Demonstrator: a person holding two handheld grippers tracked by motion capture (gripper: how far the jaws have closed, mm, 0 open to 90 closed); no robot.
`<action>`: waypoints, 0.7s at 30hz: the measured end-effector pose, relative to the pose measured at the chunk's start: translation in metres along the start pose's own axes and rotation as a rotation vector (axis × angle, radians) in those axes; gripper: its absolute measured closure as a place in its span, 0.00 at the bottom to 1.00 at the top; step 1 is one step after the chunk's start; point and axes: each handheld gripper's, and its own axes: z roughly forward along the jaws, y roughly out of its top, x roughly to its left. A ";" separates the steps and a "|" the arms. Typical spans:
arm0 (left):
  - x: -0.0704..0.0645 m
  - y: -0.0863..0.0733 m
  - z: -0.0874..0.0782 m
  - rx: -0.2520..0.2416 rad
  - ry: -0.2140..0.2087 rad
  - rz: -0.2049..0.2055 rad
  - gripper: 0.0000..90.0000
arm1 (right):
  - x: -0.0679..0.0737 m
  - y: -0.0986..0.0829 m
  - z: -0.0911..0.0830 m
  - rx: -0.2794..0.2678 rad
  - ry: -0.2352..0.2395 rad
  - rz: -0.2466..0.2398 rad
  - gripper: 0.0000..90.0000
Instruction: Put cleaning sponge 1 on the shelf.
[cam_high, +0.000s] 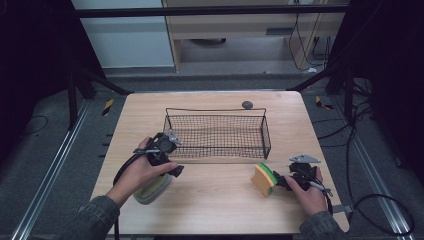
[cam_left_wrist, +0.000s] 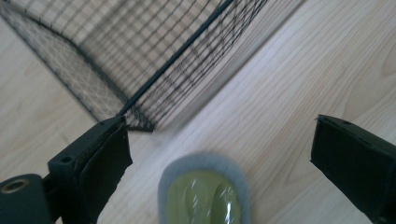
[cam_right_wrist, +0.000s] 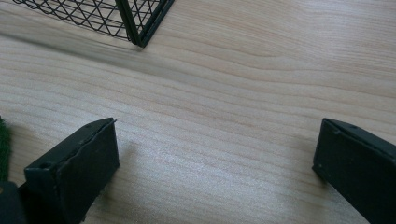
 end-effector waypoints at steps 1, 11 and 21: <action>0.002 -0.003 0.000 0.024 0.002 0.015 0.05 | 0.000 0.000 0.000 0.000 0.001 0.000 0.00; 0.018 -0.027 0.003 0.115 -0.009 -0.013 0.10 | 0.000 -0.001 -0.001 -0.001 0.003 -0.003 0.00; 0.019 -0.041 0.012 0.181 -0.059 -0.031 0.33 | 0.000 -0.001 -0.001 0.000 0.001 -0.005 0.00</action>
